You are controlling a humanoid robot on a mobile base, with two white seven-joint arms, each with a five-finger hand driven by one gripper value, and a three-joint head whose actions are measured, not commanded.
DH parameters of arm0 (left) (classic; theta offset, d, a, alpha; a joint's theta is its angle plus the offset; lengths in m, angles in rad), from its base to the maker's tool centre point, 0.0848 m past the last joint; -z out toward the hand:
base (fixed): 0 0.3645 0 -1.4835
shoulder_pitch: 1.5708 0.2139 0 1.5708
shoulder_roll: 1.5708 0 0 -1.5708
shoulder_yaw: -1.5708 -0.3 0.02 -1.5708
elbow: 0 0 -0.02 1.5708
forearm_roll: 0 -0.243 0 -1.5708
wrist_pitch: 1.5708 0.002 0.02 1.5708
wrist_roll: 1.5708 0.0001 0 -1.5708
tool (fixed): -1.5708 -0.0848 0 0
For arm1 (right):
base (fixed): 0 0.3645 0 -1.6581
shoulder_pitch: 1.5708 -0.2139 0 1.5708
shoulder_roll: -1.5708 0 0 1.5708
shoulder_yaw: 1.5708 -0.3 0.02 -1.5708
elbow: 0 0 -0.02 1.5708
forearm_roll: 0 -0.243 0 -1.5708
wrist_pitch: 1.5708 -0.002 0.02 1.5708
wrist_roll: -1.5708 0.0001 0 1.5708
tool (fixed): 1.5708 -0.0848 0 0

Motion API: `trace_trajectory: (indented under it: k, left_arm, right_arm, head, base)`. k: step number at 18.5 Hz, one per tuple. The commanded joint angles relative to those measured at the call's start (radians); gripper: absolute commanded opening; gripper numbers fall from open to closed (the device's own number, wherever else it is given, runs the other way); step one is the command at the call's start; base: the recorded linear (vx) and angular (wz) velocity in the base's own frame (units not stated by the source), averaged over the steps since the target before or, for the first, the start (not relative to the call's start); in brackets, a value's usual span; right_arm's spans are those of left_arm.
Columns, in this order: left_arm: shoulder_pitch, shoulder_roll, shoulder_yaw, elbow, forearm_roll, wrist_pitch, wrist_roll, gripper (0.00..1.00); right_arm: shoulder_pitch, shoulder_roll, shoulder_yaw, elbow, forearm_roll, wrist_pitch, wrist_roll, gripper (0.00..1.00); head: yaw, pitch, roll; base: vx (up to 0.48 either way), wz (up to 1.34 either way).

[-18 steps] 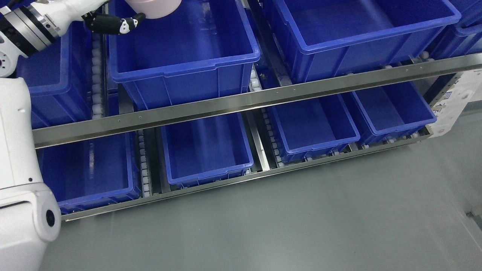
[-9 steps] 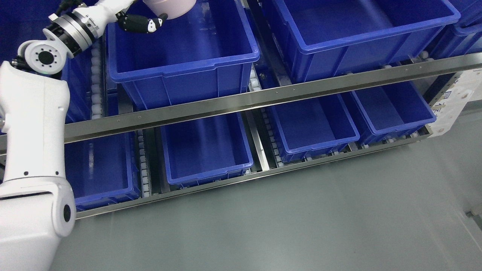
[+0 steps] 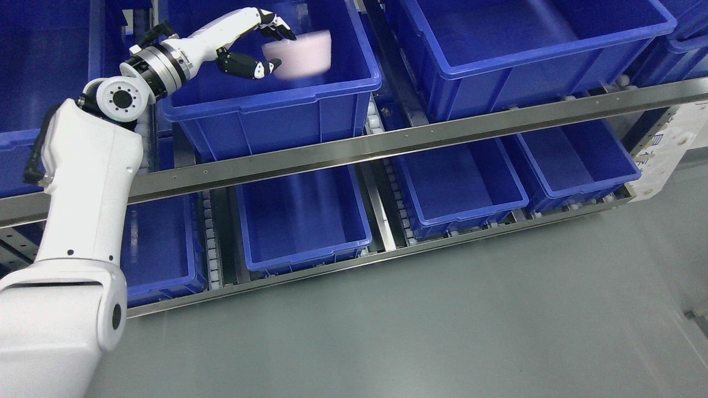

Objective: Stack pink IKEA bowls on left shelf middle

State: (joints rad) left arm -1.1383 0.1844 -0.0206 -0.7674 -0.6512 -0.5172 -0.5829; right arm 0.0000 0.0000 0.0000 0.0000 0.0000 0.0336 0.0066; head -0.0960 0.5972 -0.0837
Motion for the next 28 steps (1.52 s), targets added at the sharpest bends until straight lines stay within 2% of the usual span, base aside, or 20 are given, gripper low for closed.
trace_trajectory:
  k: [1,4,6,8,10,12,14,16,19,21,24,28]
  left_arm:
    - [0.000,-0.004,-0.039,0.051,-0.002,0.043,0.058,0.73]
    - [-0.017,0.001,0.026,0.002,0.008,0.052,0.063,0.85]
    - [-0.050,-0.041,0.102,-0.096,0.025,0.109,0.061,0.87]
    - [-0.116,-0.149,0.148,-0.180,0.102,0.297,0.063,0.93]
    - [-0.152,-0.167,0.174,-0.242,0.248,0.490,0.072,0.99]
    - [-0.095,-0.167,0.093,-0.311,0.474,0.563,0.136,1.00]
    - [-0.008,-0.167,-0.028,-0.375,0.663,0.569,0.260,1.00]
    - [0.111,-0.167,-0.196,-0.455,0.789,0.554,0.363,1.00]
    - [0.294,-0.167,-0.451,-0.648,0.797,0.536,0.408,1.00]
    - [0.362,-0.167,-0.574,-0.728,0.797,0.504,0.423,1.00]
    - [0.493,-0.167,-0.688,-0.773,0.791,0.456,0.423,1.00]
    - [0.652,-0.167,-0.700,-0.779,0.728,0.346,0.414,1.00]
  right_arm:
    - [0.029,-0.017,-0.011,-0.034,0.000,0.000,0.000,1.00]
    - [0.029,-0.017,-0.011,-0.034,0.000,0.000,0.000,1.00]
    - [0.029,-0.017,-0.011,-0.034,0.000,0.000,0.000,1.00]
    - [0.029,-0.017,-0.012,-0.034,0.000,0.002,0.000,1.00]
    - [0.029,-0.017,-0.011,-0.034,0.000,0.002,0.000,1.00]
    - [0.029,-0.017,-0.011,-0.034,0.000,0.002,0.000,1.00]
    - [0.029,-0.017,-0.012,-0.034,0.000,0.002,0.000,1.00]
    - [0.029,-0.017,-0.011,-0.034,0.000,0.000,0.000,1.00]
    - [0.029,-0.017,-0.011,-0.034,0.000,0.000,0.000,1.00]
    - [0.029,-0.017,-0.011,-0.034,0.000,0.002,0.000,1.00]
    - [0.029,-0.017,-0.012,-0.034,0.000,0.000,0.000,1.00]
    - [0.029,-0.017,-0.012,-0.034,0.000,0.002,0.000,1.00]
  head:
    - [0.0000,0.000,0.000]
    - [0.0000,0.000,0.000]
    - [0.0000,0.000,0.000]
    - [0.0000,0.000,0.000]
    - [0.0000,0.000,0.000]
    - [0.0000,0.000,0.000]
    - [0.0000,0.000,0.000]
    - [0.0000,0.000,0.000]
    - [0.0000,0.000,0.000]
    - [0.0000,0.000,0.000]
    - [0.0000,0.000,0.000]
    - [0.0000,0.000,0.000]
  base:
    - [0.000,0.00]
    - [0.000,0.00]
    - [0.000,0.00]
    - [0.000,0.00]
    - [0.000,0.00]
    - [0.000,0.00]
    - [0.000,0.00]
    - [0.000,0.00]
    - [0.000,0.00]
    - [0.000,0.00]
    - [0.000,0.00]
    - [0.000,0.00]
